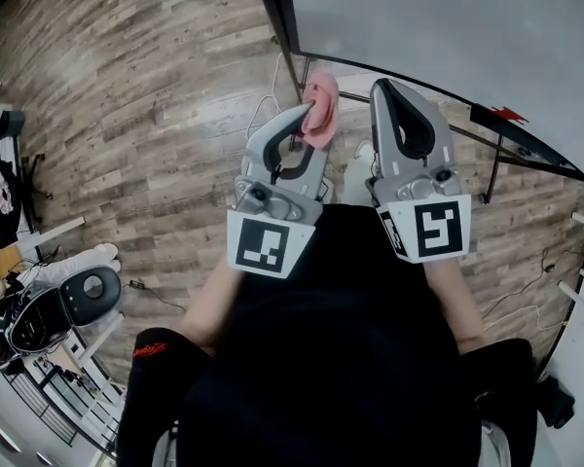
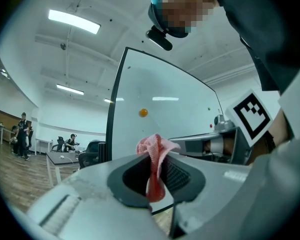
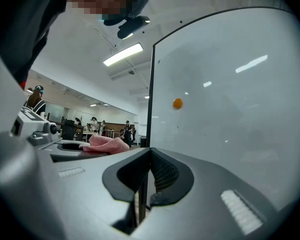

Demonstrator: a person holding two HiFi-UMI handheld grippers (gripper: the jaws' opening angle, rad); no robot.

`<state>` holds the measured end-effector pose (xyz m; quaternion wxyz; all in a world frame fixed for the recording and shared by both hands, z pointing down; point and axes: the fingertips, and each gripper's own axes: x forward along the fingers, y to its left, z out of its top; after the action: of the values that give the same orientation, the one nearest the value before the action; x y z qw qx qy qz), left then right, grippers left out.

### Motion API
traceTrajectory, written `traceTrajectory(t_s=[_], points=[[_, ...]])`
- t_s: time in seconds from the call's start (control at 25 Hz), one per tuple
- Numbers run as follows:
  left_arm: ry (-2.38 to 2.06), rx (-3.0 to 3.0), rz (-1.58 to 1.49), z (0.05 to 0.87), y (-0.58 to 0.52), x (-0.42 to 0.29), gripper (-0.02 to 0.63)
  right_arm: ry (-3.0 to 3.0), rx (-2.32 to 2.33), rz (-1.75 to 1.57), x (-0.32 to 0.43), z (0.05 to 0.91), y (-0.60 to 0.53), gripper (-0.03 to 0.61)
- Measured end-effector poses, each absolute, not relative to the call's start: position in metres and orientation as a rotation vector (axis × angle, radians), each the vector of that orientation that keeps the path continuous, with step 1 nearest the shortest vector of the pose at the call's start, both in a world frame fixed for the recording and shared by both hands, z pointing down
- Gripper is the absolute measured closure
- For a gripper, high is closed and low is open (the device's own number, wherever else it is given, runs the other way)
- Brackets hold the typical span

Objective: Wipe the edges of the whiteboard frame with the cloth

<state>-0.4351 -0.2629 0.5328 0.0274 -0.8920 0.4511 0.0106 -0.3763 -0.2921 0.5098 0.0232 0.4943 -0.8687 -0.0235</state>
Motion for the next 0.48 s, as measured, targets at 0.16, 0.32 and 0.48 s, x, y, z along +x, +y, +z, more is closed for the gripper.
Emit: traceTrajectory(t_s=[0.16,0.32,0.48], points=[[1.397,-2.775,0.026,0.54,-0.261,-0.432,0.566,-2.696,1.509,-0.117,-0.377,0.518,-0.284,0.577],[1.404,-2.793,0.033,0.544,-0.26,-0.431,0.566,-2.704,1.497,-0.092,-0.378,0.525,-0.276,0.577],[1.397,-2.797,0.041,0.546,-0.26,-0.429,0.566,-2.688,1.498,-0.076,-0.377,0.531,-0.274,0.577]])
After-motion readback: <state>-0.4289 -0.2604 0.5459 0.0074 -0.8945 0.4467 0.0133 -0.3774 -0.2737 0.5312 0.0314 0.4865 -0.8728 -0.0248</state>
